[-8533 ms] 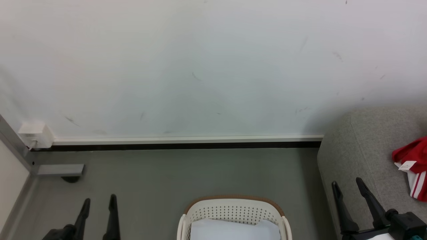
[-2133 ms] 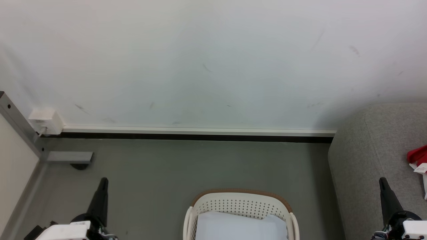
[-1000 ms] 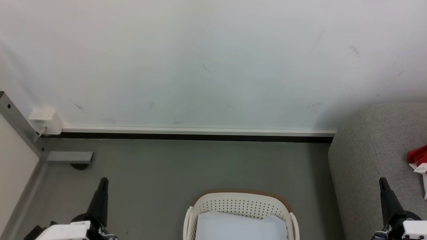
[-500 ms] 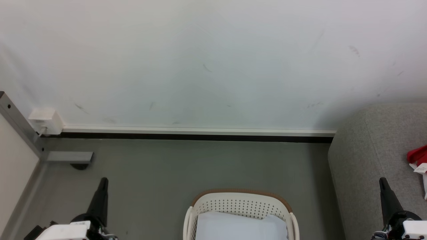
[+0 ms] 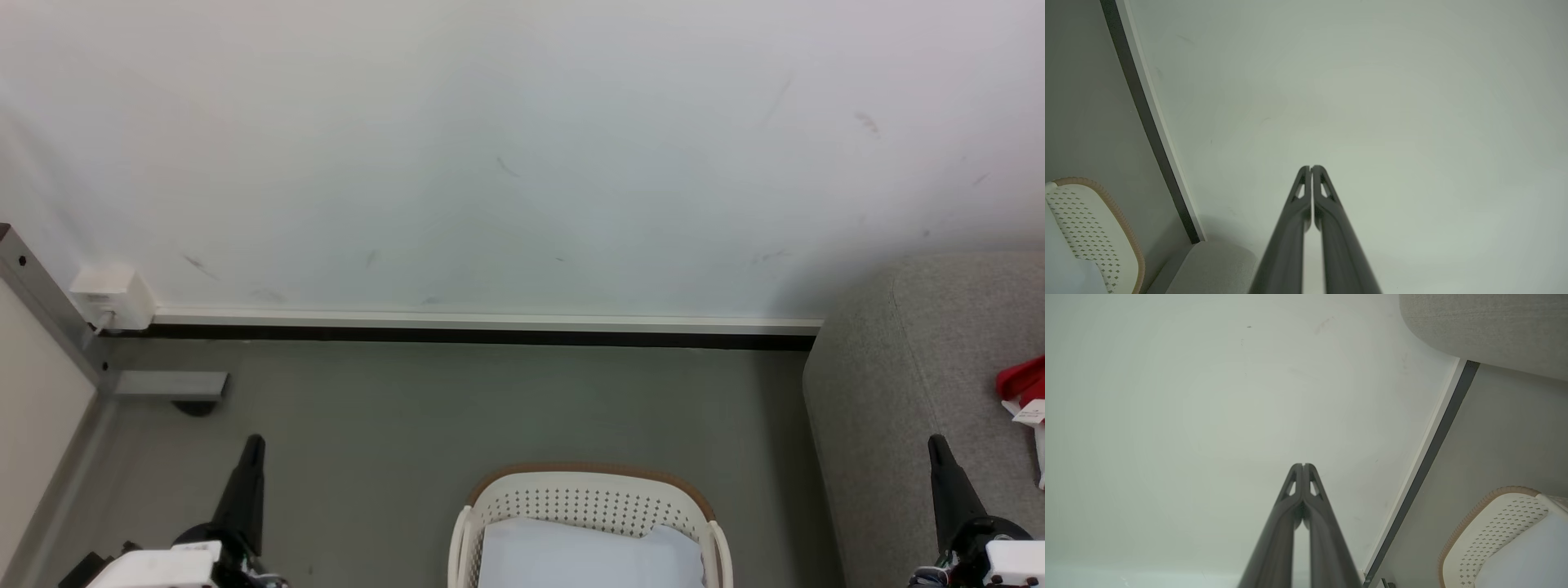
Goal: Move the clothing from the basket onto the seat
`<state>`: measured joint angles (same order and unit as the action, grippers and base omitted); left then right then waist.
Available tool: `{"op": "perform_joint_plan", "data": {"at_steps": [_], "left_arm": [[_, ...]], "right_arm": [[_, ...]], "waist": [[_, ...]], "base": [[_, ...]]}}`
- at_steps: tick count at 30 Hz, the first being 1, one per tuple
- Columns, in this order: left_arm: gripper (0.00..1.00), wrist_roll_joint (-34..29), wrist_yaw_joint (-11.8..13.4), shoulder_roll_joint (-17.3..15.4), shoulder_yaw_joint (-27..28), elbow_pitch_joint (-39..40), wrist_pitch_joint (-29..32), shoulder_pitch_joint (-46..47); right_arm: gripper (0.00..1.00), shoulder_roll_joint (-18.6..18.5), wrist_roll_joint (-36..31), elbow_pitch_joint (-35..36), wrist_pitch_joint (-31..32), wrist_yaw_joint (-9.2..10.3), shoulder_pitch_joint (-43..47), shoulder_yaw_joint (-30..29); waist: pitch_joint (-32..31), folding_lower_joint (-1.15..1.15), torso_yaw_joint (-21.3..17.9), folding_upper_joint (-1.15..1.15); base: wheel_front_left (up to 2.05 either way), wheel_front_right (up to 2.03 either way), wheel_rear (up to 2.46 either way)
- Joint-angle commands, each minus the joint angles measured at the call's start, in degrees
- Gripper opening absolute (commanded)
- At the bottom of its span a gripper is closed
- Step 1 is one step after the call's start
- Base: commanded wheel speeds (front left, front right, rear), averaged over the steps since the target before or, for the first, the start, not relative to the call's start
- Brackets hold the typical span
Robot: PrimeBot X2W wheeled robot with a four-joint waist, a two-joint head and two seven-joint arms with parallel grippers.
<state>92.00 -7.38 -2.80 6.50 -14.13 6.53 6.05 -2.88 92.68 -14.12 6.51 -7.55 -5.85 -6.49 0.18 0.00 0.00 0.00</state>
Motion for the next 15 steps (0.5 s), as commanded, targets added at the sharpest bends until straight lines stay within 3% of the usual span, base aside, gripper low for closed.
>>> {"op": "perform_joint_plan", "data": {"at_steps": [1, 15], "left_arm": [[0.00, 0.78, -0.28, -0.13, 0.13, 0.14, 0.22, 0.41], [0.00, 0.78, -0.28, -0.13, 0.13, 0.15, 0.21, 0.41]], "right_arm": [[0.00, -0.02, -0.47, 0.21, 0.21, 0.12, -0.68, -0.25], [0.00, -0.01, -0.50, 0.21, 0.22, 0.12, -0.68, -0.26]], "waist": [[0.00, 0.00, 0.00, 0.00], [0.00, 0.00, 0.00, 0.00]], "base": [[0.00, 0.00, 0.00], [0.00, 0.00, 0.00]]}}
